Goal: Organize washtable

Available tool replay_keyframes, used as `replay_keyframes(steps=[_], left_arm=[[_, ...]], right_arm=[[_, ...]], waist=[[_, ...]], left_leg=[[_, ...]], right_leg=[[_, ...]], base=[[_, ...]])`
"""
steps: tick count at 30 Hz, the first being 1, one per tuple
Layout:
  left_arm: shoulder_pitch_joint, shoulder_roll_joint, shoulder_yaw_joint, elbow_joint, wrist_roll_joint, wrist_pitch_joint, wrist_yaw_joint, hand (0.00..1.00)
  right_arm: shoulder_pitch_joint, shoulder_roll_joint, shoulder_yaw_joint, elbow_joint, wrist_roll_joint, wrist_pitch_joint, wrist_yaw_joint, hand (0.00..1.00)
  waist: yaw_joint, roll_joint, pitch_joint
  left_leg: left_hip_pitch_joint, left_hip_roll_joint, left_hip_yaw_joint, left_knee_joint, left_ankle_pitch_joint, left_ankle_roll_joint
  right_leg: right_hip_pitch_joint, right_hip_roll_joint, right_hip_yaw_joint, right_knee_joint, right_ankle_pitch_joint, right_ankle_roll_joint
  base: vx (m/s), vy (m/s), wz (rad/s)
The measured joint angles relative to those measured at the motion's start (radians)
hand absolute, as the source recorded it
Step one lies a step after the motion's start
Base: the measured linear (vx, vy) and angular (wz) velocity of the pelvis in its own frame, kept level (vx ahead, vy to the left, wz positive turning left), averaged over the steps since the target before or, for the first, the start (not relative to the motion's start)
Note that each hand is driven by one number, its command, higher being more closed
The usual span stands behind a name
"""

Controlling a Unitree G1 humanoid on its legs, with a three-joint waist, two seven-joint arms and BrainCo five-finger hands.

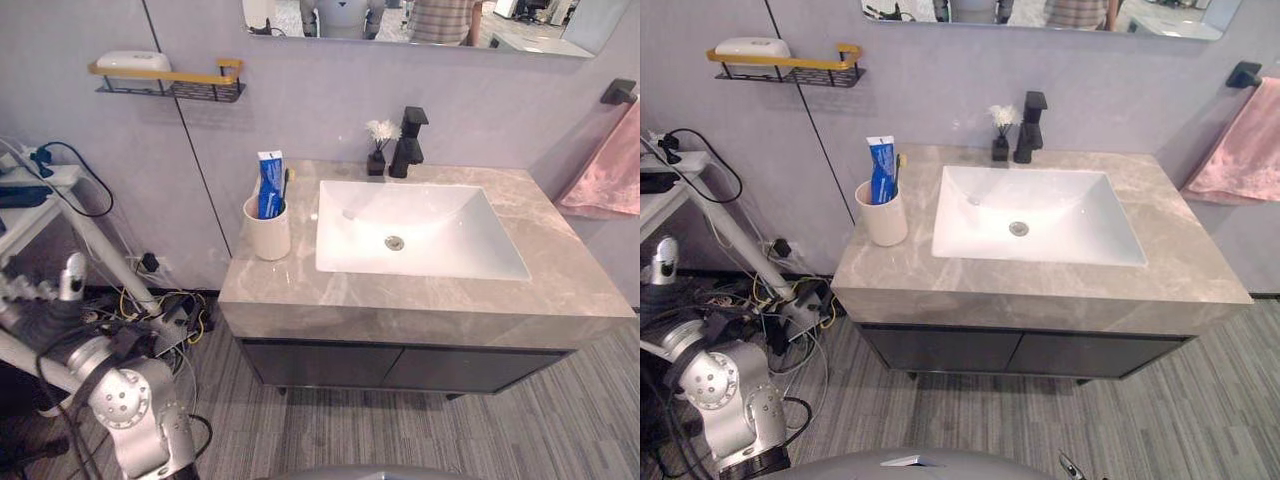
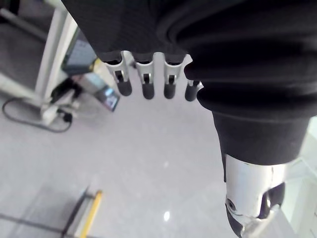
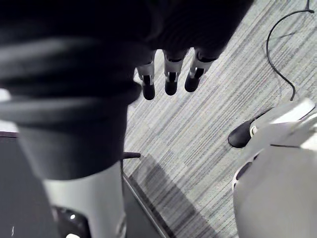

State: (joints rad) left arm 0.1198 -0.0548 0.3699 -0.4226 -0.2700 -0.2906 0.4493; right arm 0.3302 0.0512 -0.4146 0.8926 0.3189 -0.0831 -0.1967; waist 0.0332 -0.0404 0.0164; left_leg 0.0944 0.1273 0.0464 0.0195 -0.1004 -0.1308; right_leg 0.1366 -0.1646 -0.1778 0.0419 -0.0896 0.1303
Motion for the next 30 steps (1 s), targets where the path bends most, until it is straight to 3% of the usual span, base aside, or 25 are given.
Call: replay_keyframes(steps=[5,6,7,12,20,30], left_arm=[[0.000,-0.003,-0.129,0.014,-0.038,0.001,-0.059,1.00],[0.000,-0.003,-0.213,0.080,-0.059,0.006,-0.098,1.00],[-0.001,-0.001,-0.226,0.095,-0.066,0.008,-0.111,1.00],[-0.009,0.007,-0.276,0.151,-0.078,0.010,-0.119,1.00],[-0.073,0.095,-0.347,0.410,-0.103,0.050,-0.164,1.00],[-0.171,0.160,-0.372,0.589,-0.058,0.077,-0.154,1.00]], right_arm=[[0.016,0.000,0.018,0.001,-0.025,0.001,0.000,0.00],[0.017,0.000,0.018,0.002,-0.027,0.001,0.000,0.00],[0.019,0.000,0.018,0.002,-0.027,0.001,0.000,0.00],[0.029,0.001,0.018,0.002,-0.027,0.001,0.000,0.00],[0.032,0.004,0.024,0.000,-0.028,0.004,0.001,0.00],[0.043,0.006,0.018,0.001,-0.027,0.006,0.001,0.00]], waist=[[-0.005,-0.001,-0.005],[-0.020,-0.002,-0.013],[-0.022,-0.005,-0.021],[-0.026,-0.006,-0.029],[-0.044,-0.016,-0.052],[-0.059,-0.033,-0.046]], left_leg=[[-0.004,0.000,0.005,0.003,0.001,0.000],[-0.006,0.000,0.008,0.005,0.001,0.000],[-0.011,0.000,0.009,0.006,0.001,0.000],[-0.010,0.000,0.014,0.008,0.001,-0.001],[0.002,0.000,0.033,-0.038,0.040,-0.003],[0.016,-0.001,0.059,-0.095,0.067,-0.002]], right_leg=[[-0.005,0.000,0.005,-0.001,0.000,0.000],[-0.009,0.001,0.008,-0.001,0.000,0.000],[-0.014,0.001,0.010,-0.001,0.000,0.000],[-0.015,0.000,0.017,-0.001,0.000,0.000],[-0.031,0.002,0.024,-0.026,0.007,0.002],[-0.055,0.003,0.034,-0.040,0.015,0.004]], base=[[0.00,-0.005,-0.04],[-0.01,-0.001,-0.05],[-0.01,0.000,-0.04],[0.00,0.001,-0.02],[-0.03,-0.004,-0.06],[0.00,0.006,-0.05]])
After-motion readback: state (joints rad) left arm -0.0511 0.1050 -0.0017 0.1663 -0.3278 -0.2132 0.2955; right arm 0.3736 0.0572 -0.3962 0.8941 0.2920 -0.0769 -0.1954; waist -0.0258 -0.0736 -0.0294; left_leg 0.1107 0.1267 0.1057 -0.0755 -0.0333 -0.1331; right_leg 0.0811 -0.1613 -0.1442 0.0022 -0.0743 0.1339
